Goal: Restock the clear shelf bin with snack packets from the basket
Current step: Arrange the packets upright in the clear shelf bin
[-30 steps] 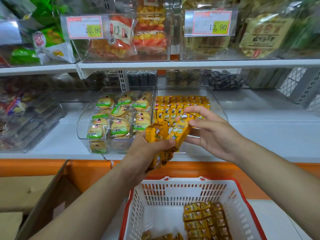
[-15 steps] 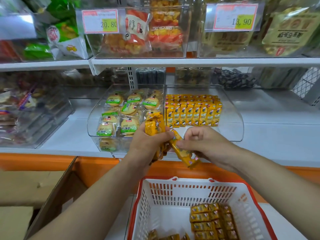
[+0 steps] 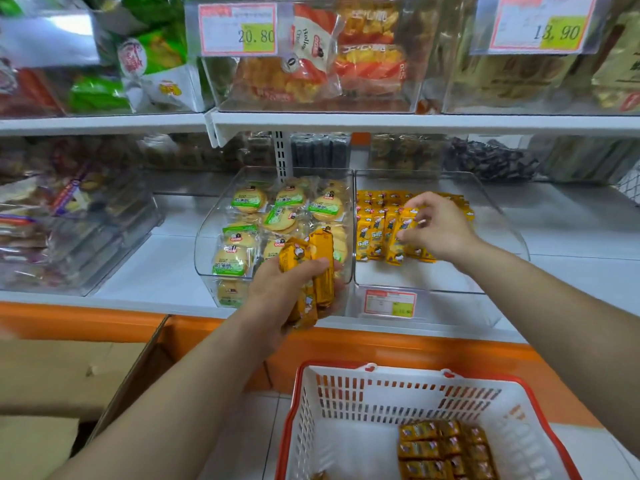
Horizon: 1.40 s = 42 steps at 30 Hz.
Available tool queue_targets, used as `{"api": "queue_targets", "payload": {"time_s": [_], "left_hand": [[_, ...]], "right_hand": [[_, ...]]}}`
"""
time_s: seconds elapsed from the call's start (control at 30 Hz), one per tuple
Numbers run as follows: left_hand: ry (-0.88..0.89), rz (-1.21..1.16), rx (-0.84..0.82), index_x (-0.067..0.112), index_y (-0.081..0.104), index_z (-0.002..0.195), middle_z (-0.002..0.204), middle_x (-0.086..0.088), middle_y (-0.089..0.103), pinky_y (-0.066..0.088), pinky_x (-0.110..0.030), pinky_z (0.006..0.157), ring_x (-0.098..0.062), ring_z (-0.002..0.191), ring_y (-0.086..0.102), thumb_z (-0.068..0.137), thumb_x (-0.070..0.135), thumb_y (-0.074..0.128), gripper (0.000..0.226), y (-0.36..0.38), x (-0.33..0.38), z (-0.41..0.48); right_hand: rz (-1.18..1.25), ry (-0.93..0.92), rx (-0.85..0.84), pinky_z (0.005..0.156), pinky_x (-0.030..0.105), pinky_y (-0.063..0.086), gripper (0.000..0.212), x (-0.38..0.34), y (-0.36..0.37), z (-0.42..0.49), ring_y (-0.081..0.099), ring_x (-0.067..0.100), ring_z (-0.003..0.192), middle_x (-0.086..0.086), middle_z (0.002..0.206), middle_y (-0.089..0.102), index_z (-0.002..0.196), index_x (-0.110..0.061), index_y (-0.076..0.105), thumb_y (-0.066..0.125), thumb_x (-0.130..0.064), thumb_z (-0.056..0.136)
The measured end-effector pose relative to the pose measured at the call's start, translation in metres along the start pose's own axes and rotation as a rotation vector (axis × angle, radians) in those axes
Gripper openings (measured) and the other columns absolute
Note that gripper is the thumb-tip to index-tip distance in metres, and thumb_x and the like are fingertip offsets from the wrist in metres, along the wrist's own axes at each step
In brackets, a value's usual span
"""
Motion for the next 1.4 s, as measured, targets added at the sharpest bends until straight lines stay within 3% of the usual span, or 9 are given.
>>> {"api": "queue_targets", "payload": {"time_s": [0.17,0.37,0.6,0.8,0.9,1.0,1.17,1.3,1.4], "left_hand": [[0.001,-0.003,-0.013,0.006,0.065,0.121,0.105,-0.017,0.078,0.063,-0.038,0.064,-0.034,0.094,0.077,0.093,0.021,0.071,0.033,-0.007,0.001,0.004],[-0.038,-0.07,-0.044,0.004,0.063,0.12,0.101,-0.017,0.079,0.062,-0.036,0.057,-0.033,0.09,0.078,0.09,0.015,0.072,0.033,-0.006,-0.005,0.006],[-0.018,-0.08,-0.069,0.004,0.064,0.119,0.101,-0.017,0.079,0.063,-0.037,0.06,-0.033,0.091,0.078,0.094,0.011,0.067,0.026,0.0,-0.004,0.007],[-0.001,-0.062,-0.077,0.001,0.065,0.122,0.103,-0.019,0.078,0.063,-0.035,0.062,-0.033,0.094,0.077,0.097,0.012,0.062,0.027,0.002,-0.001,0.006],[-0.001,-0.031,-0.09,0.002,0.064,0.123,0.104,-0.018,0.078,0.062,-0.034,0.063,-0.032,0.095,0.077,0.098,0.014,0.061,0.028,0.006,-0.002,0.004],[-0.004,-0.012,-0.127,0.003,0.064,0.122,0.104,-0.018,0.078,0.062,-0.033,0.064,-0.031,0.095,0.077,0.099,0.015,0.062,0.026,0.018,-0.004,0.001],[0.048,0.1,-0.175,0.008,0.07,0.11,0.098,-0.018,0.079,0.064,-0.042,0.072,-0.032,0.092,0.078,0.094,0.015,0.07,0.017,0.05,-0.009,-0.01],[0.137,0.206,-0.248,0.01,0.075,0.101,0.094,-0.02,0.078,0.063,-0.043,0.069,-0.044,0.092,0.072,0.09,0.014,0.076,0.012,0.084,-0.014,-0.024],[0.155,0.245,-0.268,0.018,0.077,0.098,0.095,-0.02,0.077,0.064,-0.035,0.067,-0.04,0.089,0.074,0.087,0.018,0.079,0.011,0.094,-0.016,-0.029]], "right_hand": [[-0.3,-0.074,0.02,0.071,0.024,0.038,0.05,-0.001,0.026,0.036,0.057,0.019,0.085,0.0,0.099,0.06,0.106,-0.019,0.063,0.092,-0.013,0.065],[-0.505,-0.134,-0.026,0.074,0.038,0.054,0.041,0.005,0.055,0.048,0.06,0.025,0.088,0.005,0.109,0.055,0.098,-0.026,0.058,0.088,-0.013,0.072],[-0.661,-0.147,0.011,0.074,0.034,0.046,0.047,0.007,0.058,0.048,0.061,0.028,0.099,0.005,0.113,0.061,0.118,-0.023,0.055,0.082,-0.029,0.079],[-0.51,-0.057,-0.056,0.076,0.039,0.055,0.062,0.007,0.042,0.034,0.065,0.027,0.091,0.004,0.102,0.066,0.131,-0.019,0.046,0.081,-0.029,0.081],[-0.456,-0.12,0.005,0.071,0.035,0.049,0.052,-0.014,0.013,0.005,0.062,0.019,0.085,-0.005,0.095,0.065,0.126,-0.021,0.05,0.077,-0.033,0.083],[-0.1,-0.11,-0.095,0.069,0.033,0.05,0.026,-0.029,-0.002,-0.043,0.067,0.015,0.074,-0.006,0.083,0.07,0.106,-0.027,0.059,0.074,-0.024,0.085],[0.417,0.027,-0.307,0.054,0.027,0.053,0.022,-0.043,0.005,-0.122,0.069,0.021,0.068,0.005,0.085,0.074,0.115,-0.03,0.065,0.065,-0.024,0.094],[0.393,0.089,-0.289,0.053,0.029,0.052,0.038,-0.039,0.004,-0.14,0.068,0.018,0.065,0.015,0.088,0.067,0.116,-0.033,0.063,0.071,-0.049,0.082],[0.339,0.09,-0.268,0.054,0.027,0.051,0.036,-0.032,-0.004,-0.137,0.069,0.02,0.065,0.023,0.091,0.066,0.115,-0.028,0.06,0.075,-0.04,0.085]]}}
Point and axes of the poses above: each hand's wrist, its own z-axis towards the middle knuckle, its own y-axis out of the palm, x = y × z, the point moved 10 cm from there along z, towards the middle knuckle
